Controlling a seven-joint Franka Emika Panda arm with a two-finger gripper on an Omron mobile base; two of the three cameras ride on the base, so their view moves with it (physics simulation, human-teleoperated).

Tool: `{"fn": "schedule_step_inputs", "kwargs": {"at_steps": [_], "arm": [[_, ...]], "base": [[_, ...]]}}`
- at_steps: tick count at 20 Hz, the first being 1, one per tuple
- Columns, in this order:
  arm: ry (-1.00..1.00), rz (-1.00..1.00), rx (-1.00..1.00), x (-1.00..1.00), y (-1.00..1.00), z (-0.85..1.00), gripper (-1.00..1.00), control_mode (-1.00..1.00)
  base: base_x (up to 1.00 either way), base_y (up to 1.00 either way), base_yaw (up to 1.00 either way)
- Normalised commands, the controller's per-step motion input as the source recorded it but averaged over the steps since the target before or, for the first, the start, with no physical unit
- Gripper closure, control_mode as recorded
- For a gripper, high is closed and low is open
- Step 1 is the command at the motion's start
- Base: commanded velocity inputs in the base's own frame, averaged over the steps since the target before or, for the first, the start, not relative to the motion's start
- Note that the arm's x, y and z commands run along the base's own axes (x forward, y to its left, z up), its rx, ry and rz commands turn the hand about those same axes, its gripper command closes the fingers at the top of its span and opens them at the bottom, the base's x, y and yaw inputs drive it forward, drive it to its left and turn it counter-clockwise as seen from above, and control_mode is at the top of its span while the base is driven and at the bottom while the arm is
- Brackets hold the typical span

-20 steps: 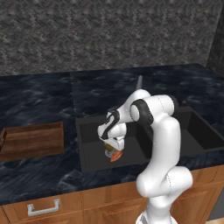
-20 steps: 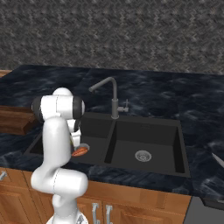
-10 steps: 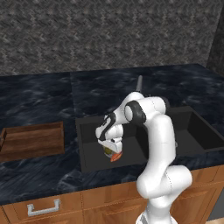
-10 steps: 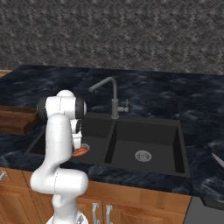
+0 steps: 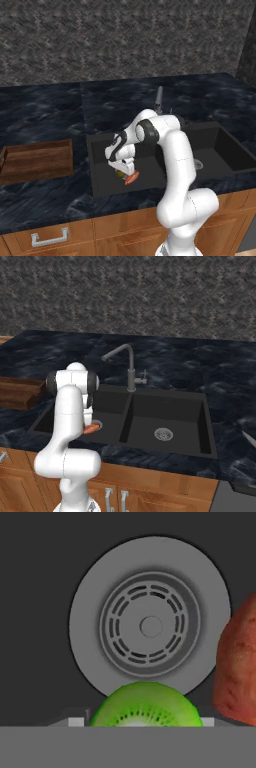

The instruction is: Pick up all produce items and place them in the sink. Turn on the sink faucet to wash them. Then turn the sink off and put them in the tray.

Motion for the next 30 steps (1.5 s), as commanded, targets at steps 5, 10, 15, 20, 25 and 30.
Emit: {"fn": "schedule_step_inputs", "kwargs": {"at_steps": [5,10,15,20,25,30], "arm": [[0.00,0.00,0.00,0.05,0.02,0.00,-1.00,-1.00],[0.00,0.00,0.00,-0.10,0.00,0.23,-1.00,-1.00],[-0.02,0.00,0.00,-0.18,0.00,0.42,-1.00,-1.00],[-0.05,0.00,-0.01,-0.32,0.00,0.45,-1.00,-1.00],[-0.02,0.00,0.00,-0.21,0.00,0.14,-1.00,-1.00],[0.00,0.00,-0.01,0.00,0.00,-0.62,-1.00,-1.00]], "base": [[0.00,0.00,0.00],[0.00,0.00,0.00],[0.00,0.00,0.00],[0.00,0.00,0.00],[0.00,0.00,0.00],[0.00,0.00,0.00]]}}
